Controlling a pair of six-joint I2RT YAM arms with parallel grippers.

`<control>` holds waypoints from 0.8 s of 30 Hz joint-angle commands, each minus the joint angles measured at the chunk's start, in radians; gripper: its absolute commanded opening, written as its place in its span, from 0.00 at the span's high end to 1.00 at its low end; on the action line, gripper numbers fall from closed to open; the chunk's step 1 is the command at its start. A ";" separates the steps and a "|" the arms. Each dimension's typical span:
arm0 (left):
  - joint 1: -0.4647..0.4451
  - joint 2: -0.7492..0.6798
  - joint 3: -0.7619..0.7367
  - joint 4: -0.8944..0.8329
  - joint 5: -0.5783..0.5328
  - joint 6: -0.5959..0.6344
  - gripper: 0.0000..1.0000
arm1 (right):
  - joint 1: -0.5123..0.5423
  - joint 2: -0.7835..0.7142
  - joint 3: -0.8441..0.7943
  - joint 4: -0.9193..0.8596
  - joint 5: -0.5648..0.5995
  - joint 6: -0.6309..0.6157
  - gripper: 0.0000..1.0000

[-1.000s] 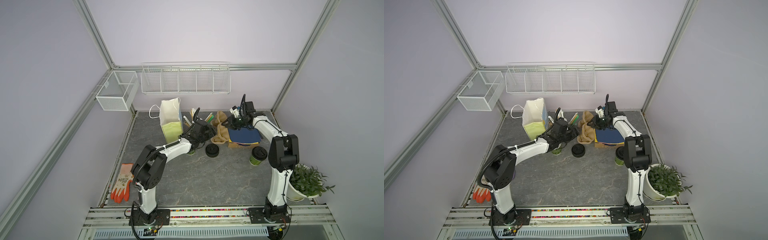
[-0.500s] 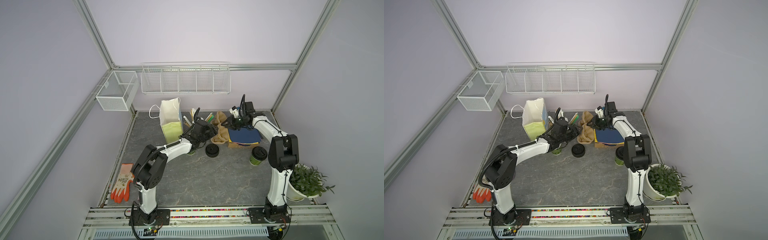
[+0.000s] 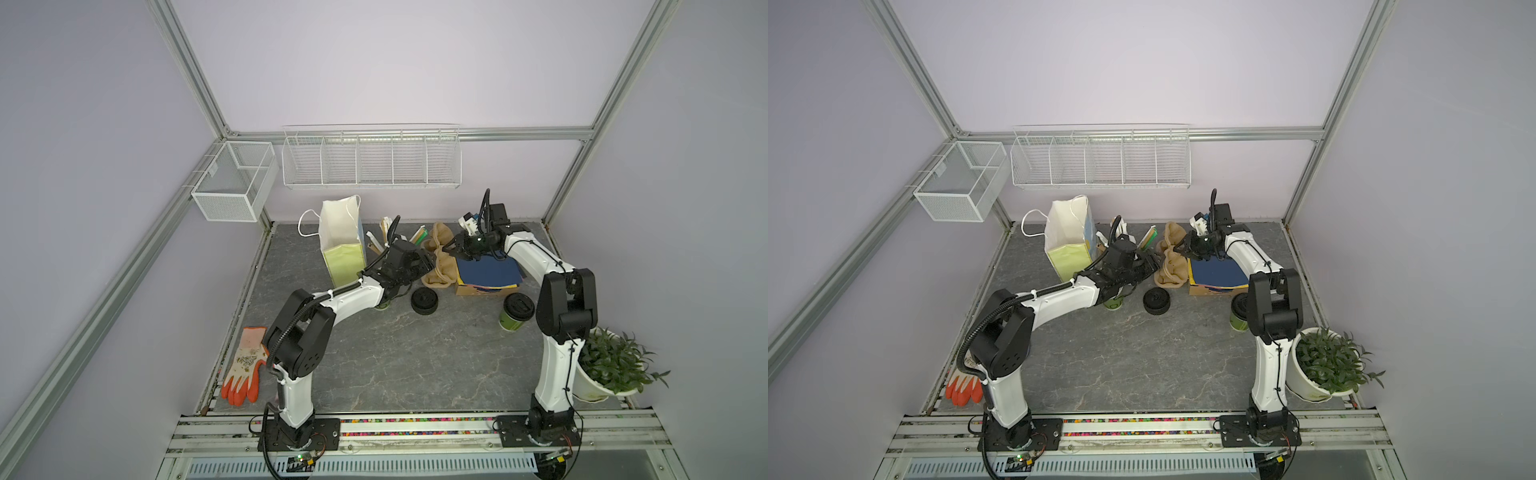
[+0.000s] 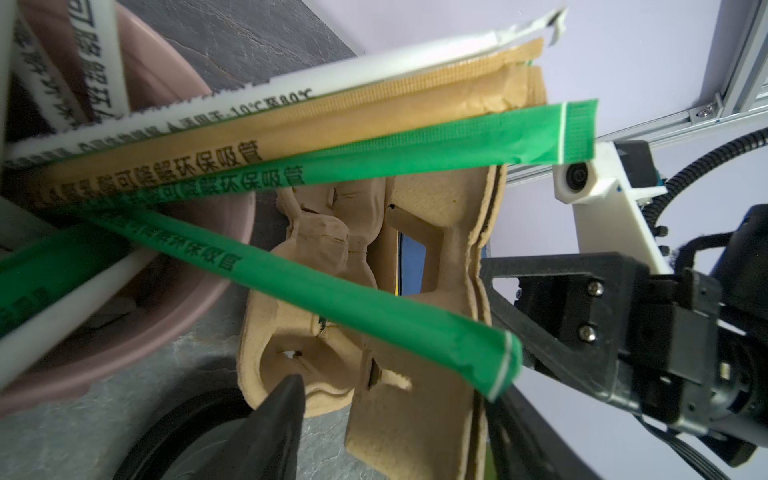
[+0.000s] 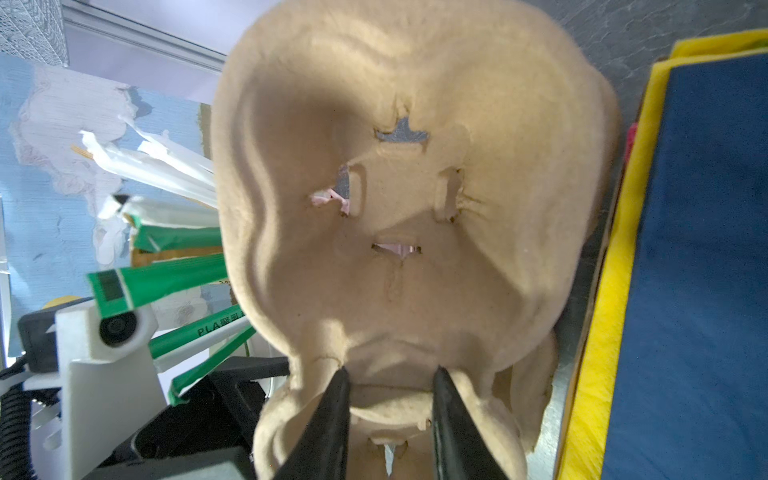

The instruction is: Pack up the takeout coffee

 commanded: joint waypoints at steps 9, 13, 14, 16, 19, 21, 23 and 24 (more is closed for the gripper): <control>0.004 0.003 -0.019 -0.039 -0.024 0.006 0.31 | 0.007 0.009 0.005 0.002 -0.034 -0.019 0.70; 0.011 -0.013 -0.032 -0.038 -0.032 0.012 0.31 | 0.007 0.009 0.005 0.000 -0.032 -0.022 0.70; 0.011 -0.013 -0.031 -0.039 -0.030 0.012 0.31 | 0.007 0.008 0.004 0.001 -0.032 -0.021 0.70; 0.011 -0.012 -0.029 -0.039 -0.027 0.013 0.31 | 0.008 0.011 0.006 0.001 -0.033 -0.019 0.70; 0.011 -0.010 -0.024 -0.041 -0.029 0.012 0.31 | 0.008 0.011 0.007 -0.001 -0.034 -0.020 0.70; 0.011 -0.008 -0.022 -0.041 -0.028 0.012 0.31 | 0.008 0.009 0.008 -0.002 -0.035 -0.021 0.70; 0.011 -0.005 -0.017 -0.037 -0.021 0.013 0.31 | 0.008 0.009 0.009 -0.003 -0.036 -0.022 0.70; 0.011 -0.001 -0.017 -0.030 -0.015 0.011 0.31 | 0.008 0.011 0.008 -0.003 -0.039 -0.022 0.70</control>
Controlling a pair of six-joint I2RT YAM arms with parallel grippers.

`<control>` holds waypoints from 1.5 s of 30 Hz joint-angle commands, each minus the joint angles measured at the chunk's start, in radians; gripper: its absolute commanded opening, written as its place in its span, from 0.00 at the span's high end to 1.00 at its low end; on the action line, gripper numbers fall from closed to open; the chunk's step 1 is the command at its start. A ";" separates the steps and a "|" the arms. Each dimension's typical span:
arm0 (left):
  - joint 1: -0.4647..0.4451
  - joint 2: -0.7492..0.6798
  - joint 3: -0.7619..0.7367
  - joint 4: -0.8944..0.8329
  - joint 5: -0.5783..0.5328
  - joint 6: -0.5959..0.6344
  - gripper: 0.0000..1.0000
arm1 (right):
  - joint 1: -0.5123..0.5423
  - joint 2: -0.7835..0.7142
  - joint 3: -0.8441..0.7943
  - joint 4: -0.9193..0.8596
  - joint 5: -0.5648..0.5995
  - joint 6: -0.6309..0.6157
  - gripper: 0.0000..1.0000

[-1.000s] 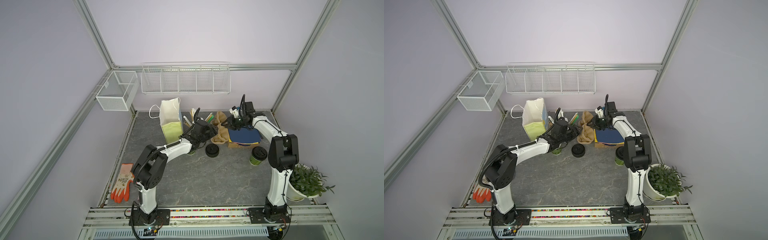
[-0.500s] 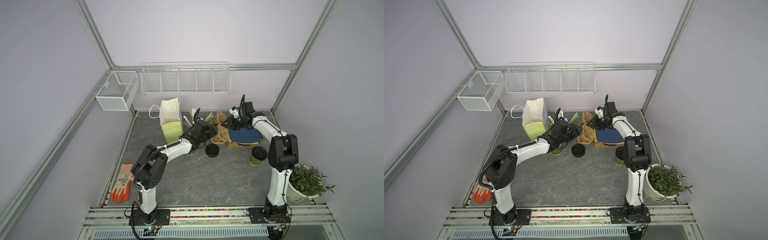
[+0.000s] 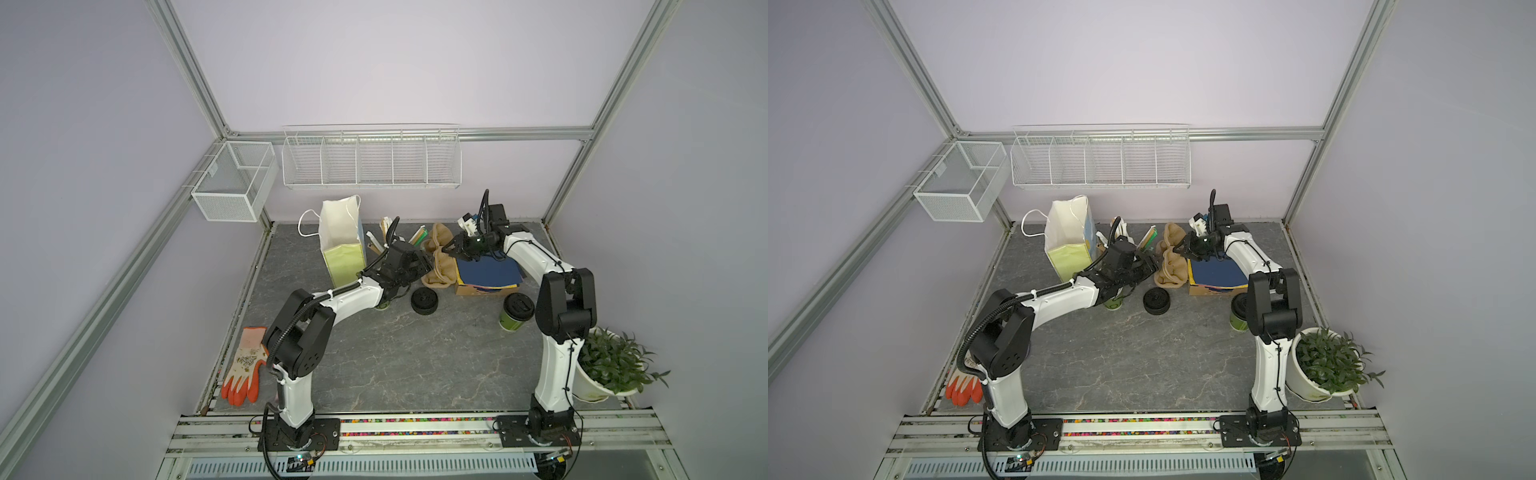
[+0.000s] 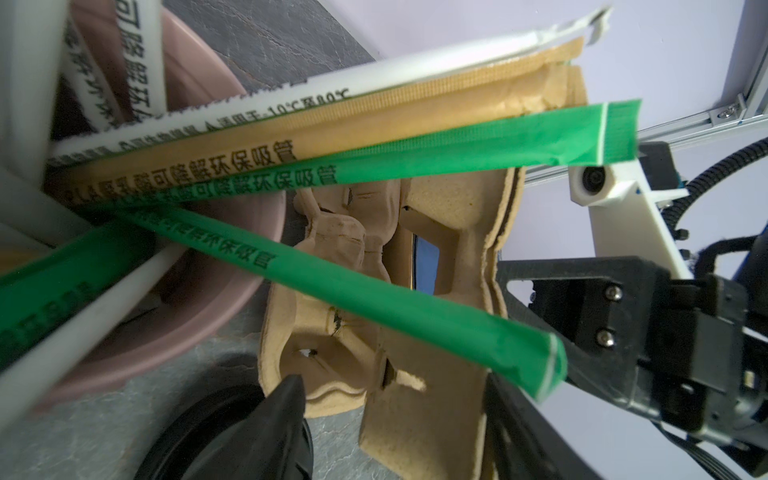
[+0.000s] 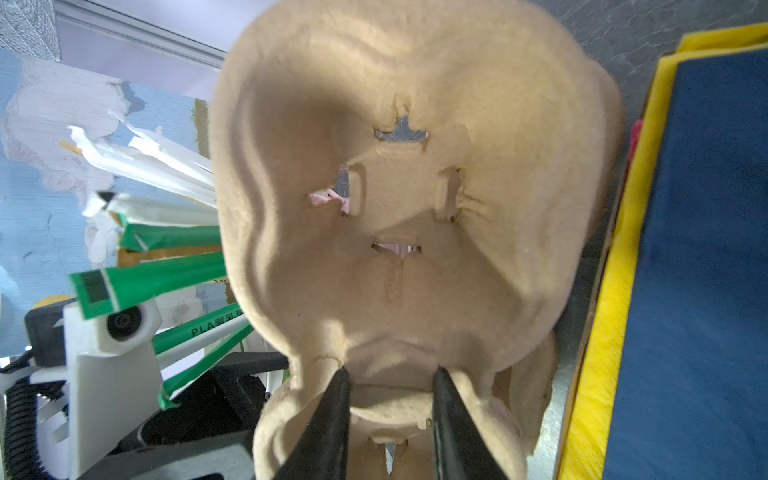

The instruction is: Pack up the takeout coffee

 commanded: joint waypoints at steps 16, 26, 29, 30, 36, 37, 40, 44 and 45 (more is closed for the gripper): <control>0.004 0.047 0.025 -0.097 -0.048 0.026 0.32 | 0.008 -0.008 -0.003 -0.024 -0.060 -0.026 0.70; 0.004 0.074 0.066 -0.132 -0.057 0.041 0.32 | 0.008 -0.015 -0.009 -0.047 -0.077 -0.039 0.70; 0.005 0.082 0.074 -0.142 -0.061 0.045 0.32 | 0.008 -0.014 -0.009 -0.056 -0.083 -0.045 0.69; 0.006 0.084 0.076 -0.146 -0.062 0.046 0.32 | 0.008 -0.016 -0.009 -0.059 -0.082 -0.045 0.70; 0.008 0.095 0.080 -0.150 -0.064 0.052 0.32 | 0.008 -0.024 -0.006 -0.061 -0.085 -0.048 0.69; 0.008 0.098 0.082 -0.150 -0.063 0.052 0.32 | 0.008 -0.022 -0.003 -0.062 -0.087 -0.048 0.69; 0.008 0.106 0.090 -0.153 -0.058 0.052 0.32 | 0.038 -0.018 0.010 -0.075 -0.090 -0.058 0.69; 0.011 0.103 0.091 -0.154 -0.061 0.054 0.31 | 0.044 -0.016 0.023 -0.087 -0.087 -0.067 0.69; 0.014 0.101 0.092 -0.155 -0.060 0.055 0.32 | 0.047 -0.016 0.028 -0.089 -0.086 -0.066 0.69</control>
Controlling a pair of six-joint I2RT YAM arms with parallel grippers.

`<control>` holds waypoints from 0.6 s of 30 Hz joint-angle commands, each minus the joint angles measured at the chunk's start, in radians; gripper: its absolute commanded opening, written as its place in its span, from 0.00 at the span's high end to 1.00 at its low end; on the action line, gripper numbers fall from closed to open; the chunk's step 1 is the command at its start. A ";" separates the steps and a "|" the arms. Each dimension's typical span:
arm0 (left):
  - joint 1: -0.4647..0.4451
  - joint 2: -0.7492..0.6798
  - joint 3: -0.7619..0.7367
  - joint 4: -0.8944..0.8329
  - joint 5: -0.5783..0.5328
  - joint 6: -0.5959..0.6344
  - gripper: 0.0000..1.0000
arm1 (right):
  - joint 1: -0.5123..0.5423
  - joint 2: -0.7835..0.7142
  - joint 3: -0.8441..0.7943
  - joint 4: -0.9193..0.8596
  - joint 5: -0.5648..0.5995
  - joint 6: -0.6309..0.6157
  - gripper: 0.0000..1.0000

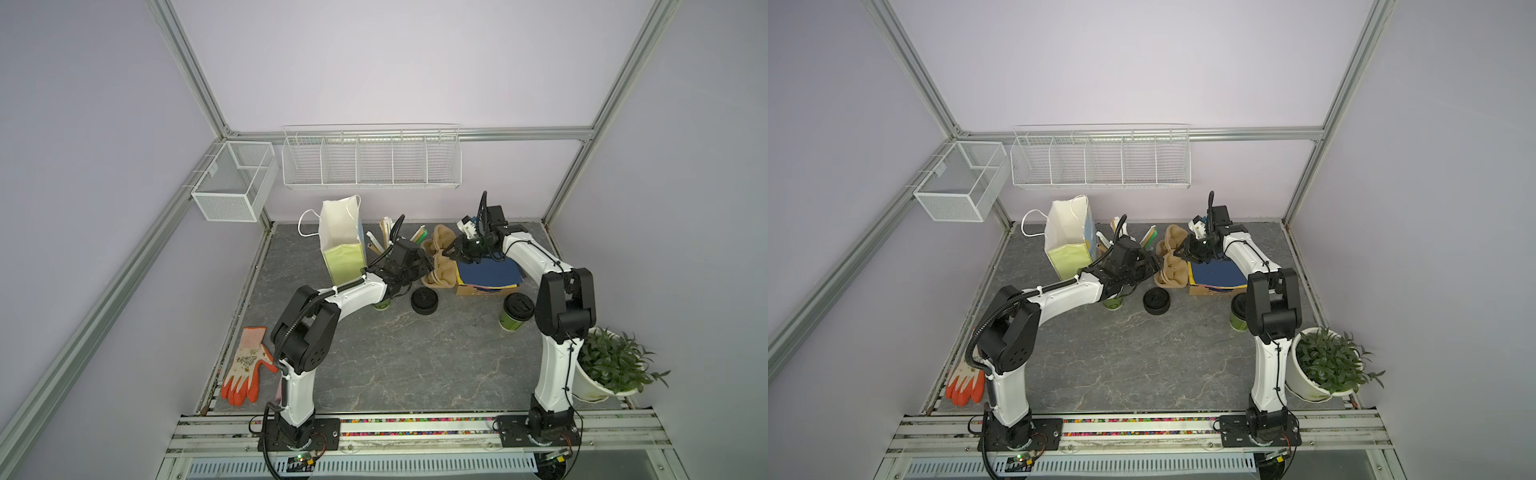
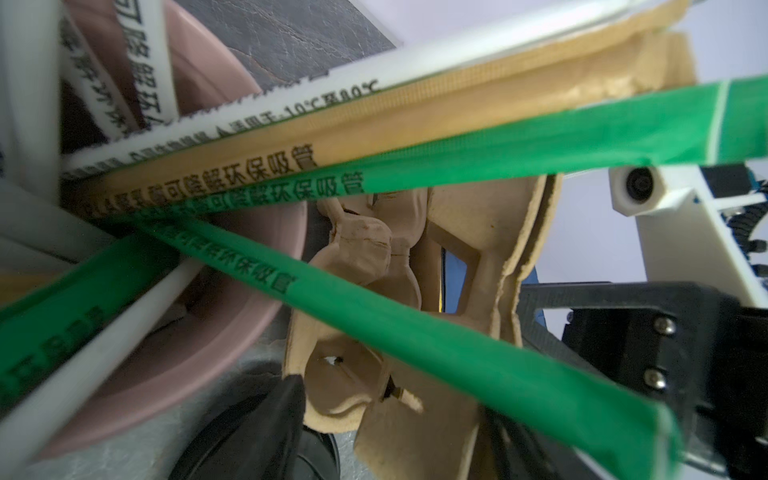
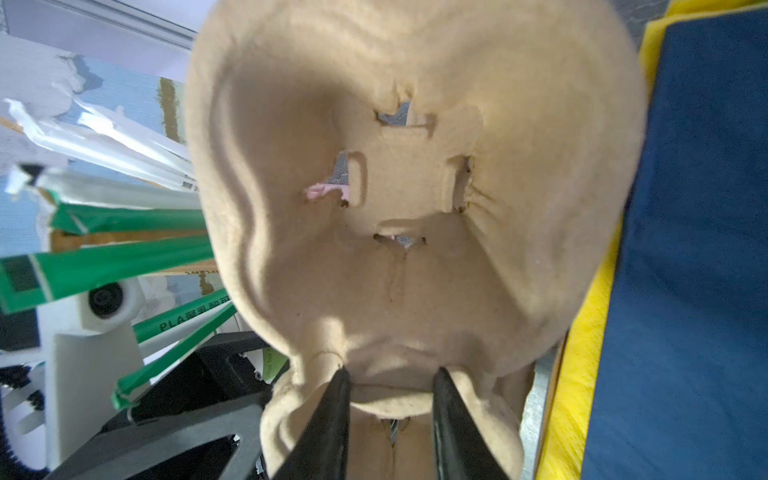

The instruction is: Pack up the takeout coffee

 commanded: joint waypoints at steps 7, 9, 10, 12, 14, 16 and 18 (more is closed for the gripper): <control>0.022 0.054 0.020 -0.067 -0.037 0.014 0.31 | 0.042 -0.014 0.053 -0.056 -0.133 -0.029 0.69; 0.022 0.057 0.022 -0.071 -0.041 0.016 0.31 | 0.044 -0.015 0.058 -0.064 -0.132 -0.033 0.69; 0.024 0.058 0.022 -0.071 -0.044 0.016 0.31 | 0.047 -0.014 0.059 -0.065 -0.132 -0.035 0.69; 0.025 0.060 0.023 -0.072 -0.047 0.014 0.31 | 0.050 -0.012 0.066 -0.077 -0.128 -0.043 0.69; 0.026 0.064 0.031 -0.076 -0.045 0.015 0.31 | 0.052 -0.010 0.070 -0.086 -0.118 -0.048 0.69; 0.026 0.065 0.035 -0.075 -0.040 0.016 0.31 | 0.052 -0.006 0.077 -0.099 -0.111 -0.055 0.69; 0.026 0.063 0.036 -0.073 -0.039 0.016 0.31 | 0.053 -0.005 0.077 -0.103 -0.108 -0.057 0.69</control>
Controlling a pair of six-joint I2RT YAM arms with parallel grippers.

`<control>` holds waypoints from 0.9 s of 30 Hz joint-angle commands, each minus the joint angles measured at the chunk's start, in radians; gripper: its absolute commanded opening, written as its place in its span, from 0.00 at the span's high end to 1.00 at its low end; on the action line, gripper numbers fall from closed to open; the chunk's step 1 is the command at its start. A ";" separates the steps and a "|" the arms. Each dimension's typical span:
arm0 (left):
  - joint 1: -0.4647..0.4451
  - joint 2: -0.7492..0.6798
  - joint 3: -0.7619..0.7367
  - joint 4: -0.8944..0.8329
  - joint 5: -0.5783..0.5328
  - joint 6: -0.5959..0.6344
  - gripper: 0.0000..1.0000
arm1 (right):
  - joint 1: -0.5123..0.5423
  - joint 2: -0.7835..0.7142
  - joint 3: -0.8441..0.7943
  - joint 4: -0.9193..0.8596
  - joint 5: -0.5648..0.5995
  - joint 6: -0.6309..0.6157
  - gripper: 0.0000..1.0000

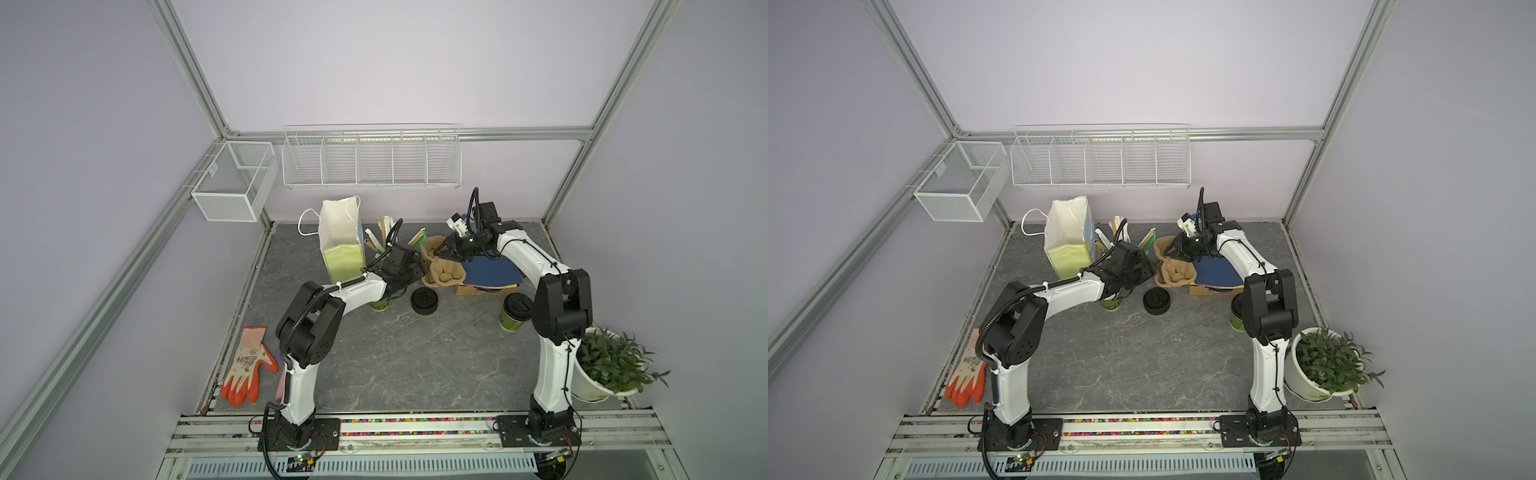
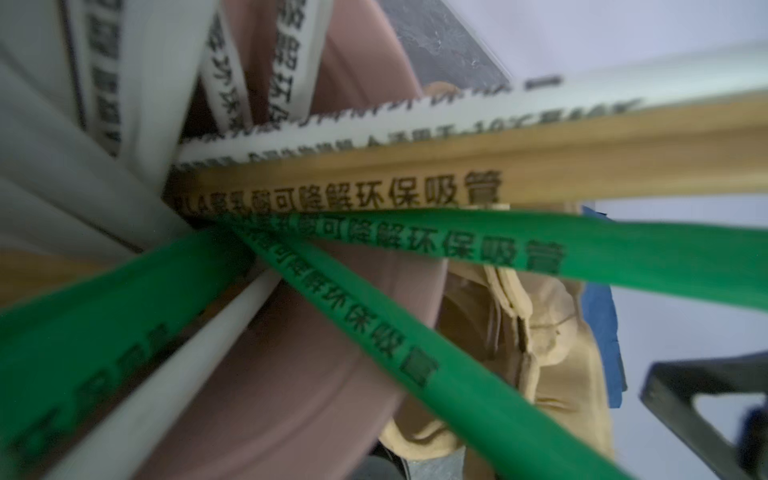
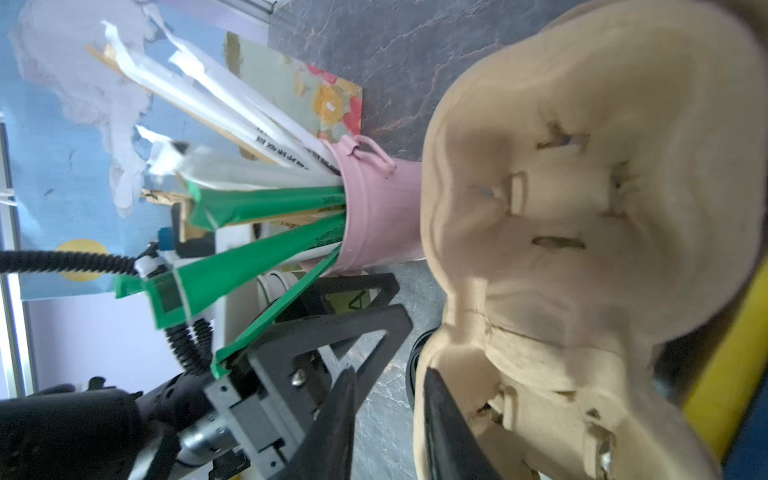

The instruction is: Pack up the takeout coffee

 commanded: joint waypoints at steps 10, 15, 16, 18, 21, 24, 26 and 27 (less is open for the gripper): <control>-0.002 -0.030 0.033 0.001 -0.013 0.013 0.31 | 0.034 -0.103 -0.019 -0.094 0.198 -0.084 0.58; -0.002 -0.047 0.003 0.042 -0.007 0.000 0.31 | 0.074 -0.118 -0.020 -0.156 0.386 -0.094 0.55; -0.002 -0.050 -0.003 0.052 -0.001 -0.006 0.31 | 0.072 -0.126 -0.031 -0.152 0.415 -0.092 0.54; -0.002 -0.052 -0.009 0.060 0.014 -0.011 0.31 | 0.068 -0.137 -0.044 -0.159 0.472 -0.089 0.54; -0.004 -0.069 -0.022 0.071 0.023 -0.016 0.31 | 0.070 -0.143 -0.044 -0.200 0.483 -0.096 0.54; -0.008 -0.077 -0.016 0.043 0.016 -0.016 0.31 | 0.084 -0.173 -0.098 -0.176 0.497 -0.098 0.53; -0.010 -0.085 -0.017 0.036 0.017 -0.016 0.32 | 0.105 -0.185 -0.115 -0.173 0.491 -0.102 0.53; -0.010 -0.095 -0.025 0.032 0.007 -0.017 0.32 | 0.125 -0.191 -0.119 -0.170 0.509 -0.106 0.53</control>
